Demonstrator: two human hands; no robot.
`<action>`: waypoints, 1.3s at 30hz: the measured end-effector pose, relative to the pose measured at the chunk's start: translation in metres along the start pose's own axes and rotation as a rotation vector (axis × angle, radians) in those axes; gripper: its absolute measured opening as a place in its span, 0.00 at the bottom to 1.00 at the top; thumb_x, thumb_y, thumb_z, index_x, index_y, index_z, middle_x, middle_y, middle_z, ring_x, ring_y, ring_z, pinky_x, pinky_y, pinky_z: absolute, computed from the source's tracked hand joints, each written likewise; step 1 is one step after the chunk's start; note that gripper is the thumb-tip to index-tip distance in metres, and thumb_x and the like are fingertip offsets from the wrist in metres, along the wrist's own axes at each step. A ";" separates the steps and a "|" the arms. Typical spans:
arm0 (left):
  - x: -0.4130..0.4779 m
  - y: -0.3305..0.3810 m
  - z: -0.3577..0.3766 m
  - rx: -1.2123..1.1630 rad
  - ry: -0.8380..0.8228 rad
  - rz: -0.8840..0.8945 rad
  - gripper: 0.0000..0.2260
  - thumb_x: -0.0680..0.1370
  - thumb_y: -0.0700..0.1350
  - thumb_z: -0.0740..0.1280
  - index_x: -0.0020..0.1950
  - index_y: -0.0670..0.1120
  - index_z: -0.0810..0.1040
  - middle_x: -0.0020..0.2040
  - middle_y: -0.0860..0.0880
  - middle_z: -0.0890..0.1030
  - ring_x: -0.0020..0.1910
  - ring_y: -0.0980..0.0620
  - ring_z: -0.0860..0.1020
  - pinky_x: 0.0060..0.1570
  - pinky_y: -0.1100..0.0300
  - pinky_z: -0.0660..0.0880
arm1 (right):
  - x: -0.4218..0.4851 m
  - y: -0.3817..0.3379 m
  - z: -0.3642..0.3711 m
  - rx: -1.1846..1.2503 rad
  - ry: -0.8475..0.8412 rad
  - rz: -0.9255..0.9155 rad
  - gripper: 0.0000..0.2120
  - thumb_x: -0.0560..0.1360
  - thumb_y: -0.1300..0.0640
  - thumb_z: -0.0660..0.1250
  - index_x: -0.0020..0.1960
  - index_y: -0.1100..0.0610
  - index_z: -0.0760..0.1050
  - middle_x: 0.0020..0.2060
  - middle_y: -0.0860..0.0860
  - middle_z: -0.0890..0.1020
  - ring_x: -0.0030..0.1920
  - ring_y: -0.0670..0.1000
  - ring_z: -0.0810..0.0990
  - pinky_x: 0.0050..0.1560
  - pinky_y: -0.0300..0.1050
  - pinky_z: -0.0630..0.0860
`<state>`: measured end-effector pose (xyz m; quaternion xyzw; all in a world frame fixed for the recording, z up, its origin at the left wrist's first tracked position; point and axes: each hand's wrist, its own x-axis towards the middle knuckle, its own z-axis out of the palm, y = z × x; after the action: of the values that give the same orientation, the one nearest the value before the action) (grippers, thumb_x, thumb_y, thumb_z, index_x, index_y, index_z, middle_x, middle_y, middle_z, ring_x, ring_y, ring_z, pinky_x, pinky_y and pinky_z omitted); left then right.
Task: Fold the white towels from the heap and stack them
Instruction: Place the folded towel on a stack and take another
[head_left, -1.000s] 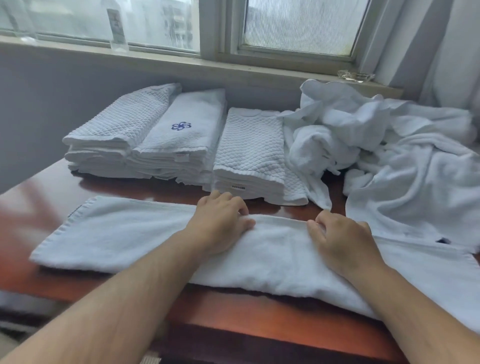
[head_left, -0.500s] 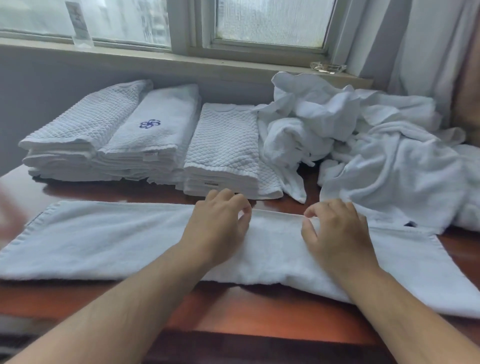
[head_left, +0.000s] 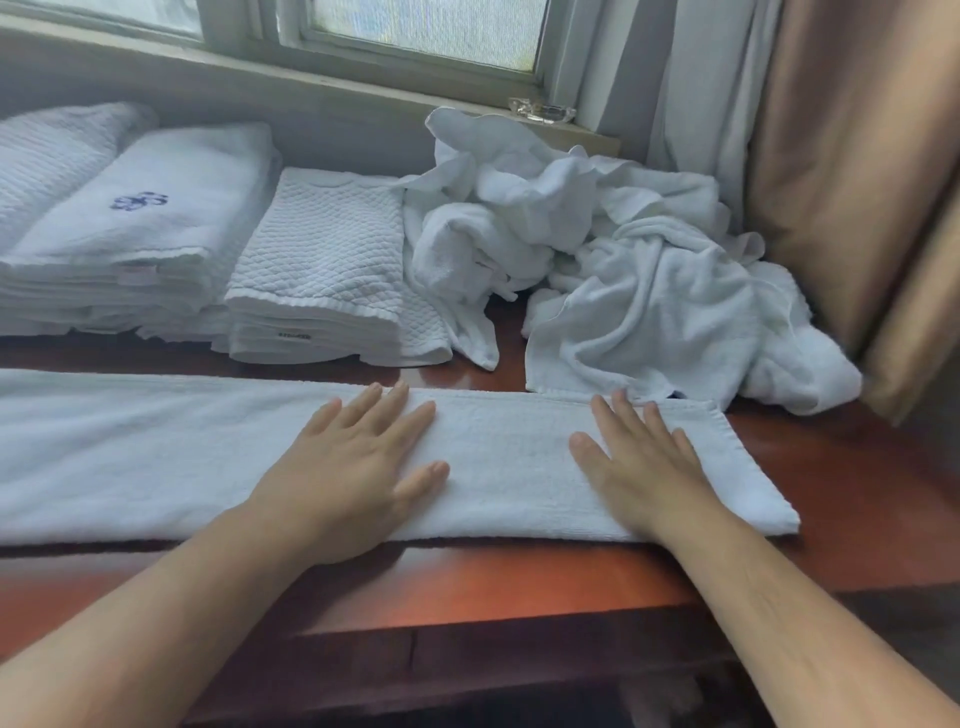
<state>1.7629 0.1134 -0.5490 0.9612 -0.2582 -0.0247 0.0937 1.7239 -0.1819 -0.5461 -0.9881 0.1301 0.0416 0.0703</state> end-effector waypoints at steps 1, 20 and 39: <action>0.000 0.000 0.000 0.001 0.001 -0.002 0.36 0.74 0.72 0.38 0.81 0.61 0.43 0.82 0.56 0.40 0.80 0.57 0.37 0.78 0.54 0.36 | 0.000 0.000 0.001 0.000 0.001 -0.003 0.36 0.78 0.32 0.40 0.83 0.44 0.42 0.82 0.44 0.38 0.81 0.51 0.37 0.79 0.57 0.39; 0.013 -0.005 0.009 -0.027 0.064 0.010 0.27 0.83 0.62 0.43 0.82 0.60 0.49 0.83 0.54 0.46 0.81 0.54 0.44 0.78 0.52 0.42 | -0.011 -0.058 0.009 0.019 0.020 -0.012 0.39 0.79 0.32 0.42 0.83 0.52 0.42 0.82 0.51 0.41 0.81 0.56 0.38 0.79 0.58 0.38; -0.089 -0.155 -0.037 0.020 0.041 -0.457 0.28 0.82 0.64 0.48 0.82 0.58 0.51 0.83 0.55 0.48 0.81 0.51 0.47 0.79 0.48 0.45 | -0.029 -0.232 0.022 -0.015 -0.091 -0.443 0.40 0.80 0.31 0.43 0.83 0.53 0.43 0.82 0.56 0.40 0.81 0.62 0.36 0.78 0.64 0.35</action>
<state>1.7653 0.2962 -0.5427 0.9959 -0.0318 -0.0230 0.0813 1.7553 0.0507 -0.5352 -0.9902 -0.0937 0.0704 0.0760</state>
